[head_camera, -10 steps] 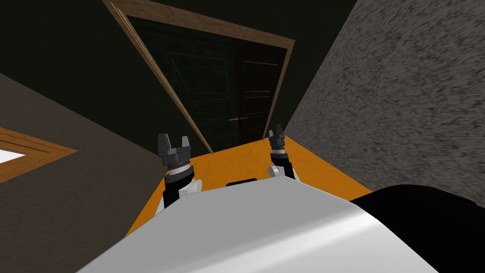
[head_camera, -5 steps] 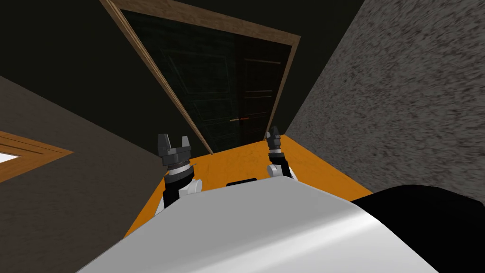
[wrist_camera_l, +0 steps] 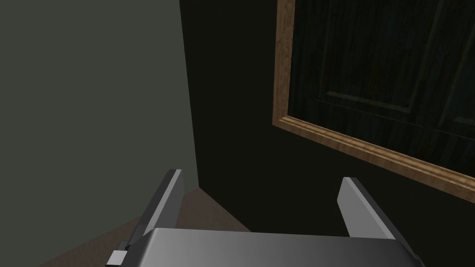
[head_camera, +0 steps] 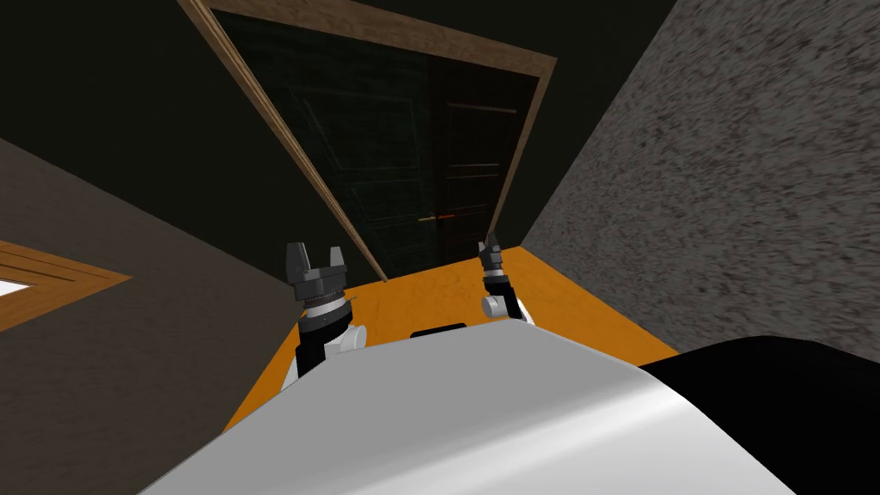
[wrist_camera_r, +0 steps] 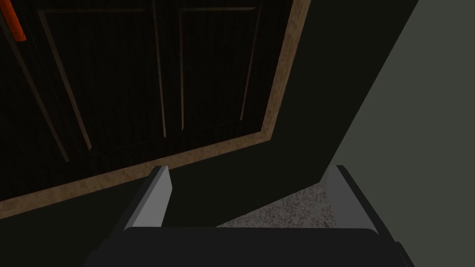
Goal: Pull the door open
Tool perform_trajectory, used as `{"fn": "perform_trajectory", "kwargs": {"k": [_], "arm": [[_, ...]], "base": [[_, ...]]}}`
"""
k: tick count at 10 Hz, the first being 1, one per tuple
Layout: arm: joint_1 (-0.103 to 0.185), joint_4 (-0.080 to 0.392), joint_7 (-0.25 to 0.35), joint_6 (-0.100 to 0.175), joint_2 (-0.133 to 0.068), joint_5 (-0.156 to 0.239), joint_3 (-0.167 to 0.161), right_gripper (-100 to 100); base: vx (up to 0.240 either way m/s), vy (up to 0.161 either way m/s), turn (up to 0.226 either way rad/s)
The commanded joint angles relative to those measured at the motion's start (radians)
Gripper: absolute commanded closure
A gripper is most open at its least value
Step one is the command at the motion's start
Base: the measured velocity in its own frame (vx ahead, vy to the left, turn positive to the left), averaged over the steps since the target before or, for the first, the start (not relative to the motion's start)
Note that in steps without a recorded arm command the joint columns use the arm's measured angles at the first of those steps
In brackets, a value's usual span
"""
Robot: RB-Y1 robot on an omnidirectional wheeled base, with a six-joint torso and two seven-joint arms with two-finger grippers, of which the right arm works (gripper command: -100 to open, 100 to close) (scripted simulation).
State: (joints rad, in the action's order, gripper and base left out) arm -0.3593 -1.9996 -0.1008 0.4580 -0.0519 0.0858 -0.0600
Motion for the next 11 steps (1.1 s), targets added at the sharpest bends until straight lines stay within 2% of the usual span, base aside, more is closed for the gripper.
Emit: {"fn": "perform_trajectory", "kwargs": {"k": [1, 11], "arm": [[0.022, 0.038, 0.003, -0.001, -0.01, 0.008, 0.001, -100], [0.19, 0.319, 0.02, -0.013, -0.064, 0.063, 0.007, -100]], "base": [[0.09, -0.018, 0.037], [0.098, -0.02, 0.048]]}}
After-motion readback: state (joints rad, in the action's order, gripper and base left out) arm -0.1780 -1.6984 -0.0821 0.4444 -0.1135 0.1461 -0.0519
